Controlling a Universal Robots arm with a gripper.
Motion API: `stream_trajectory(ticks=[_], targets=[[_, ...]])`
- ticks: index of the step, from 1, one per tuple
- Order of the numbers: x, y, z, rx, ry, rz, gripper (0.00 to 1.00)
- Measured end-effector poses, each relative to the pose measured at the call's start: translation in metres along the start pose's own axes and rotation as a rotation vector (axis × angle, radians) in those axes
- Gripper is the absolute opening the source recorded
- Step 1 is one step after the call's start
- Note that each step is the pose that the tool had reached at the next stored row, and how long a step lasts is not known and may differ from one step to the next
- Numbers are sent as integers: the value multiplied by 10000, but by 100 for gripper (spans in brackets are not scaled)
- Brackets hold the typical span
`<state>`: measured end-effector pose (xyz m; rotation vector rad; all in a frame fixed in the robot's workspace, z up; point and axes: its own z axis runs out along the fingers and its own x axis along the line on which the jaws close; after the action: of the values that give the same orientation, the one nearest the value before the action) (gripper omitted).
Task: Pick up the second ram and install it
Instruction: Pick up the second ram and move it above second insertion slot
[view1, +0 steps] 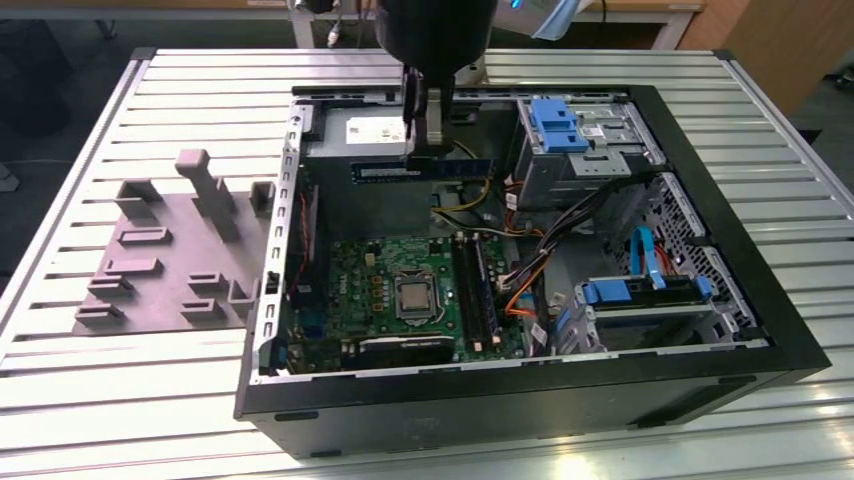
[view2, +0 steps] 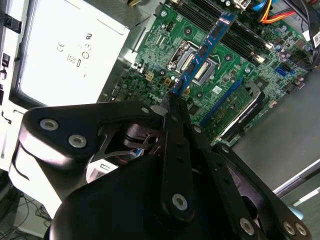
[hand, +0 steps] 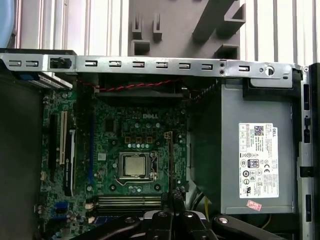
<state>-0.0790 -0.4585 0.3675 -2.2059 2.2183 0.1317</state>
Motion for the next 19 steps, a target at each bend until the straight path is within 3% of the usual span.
stream_trajectory(ticks=[19], targets=[[9, -49, 131, 0, -1, 1, 12]])
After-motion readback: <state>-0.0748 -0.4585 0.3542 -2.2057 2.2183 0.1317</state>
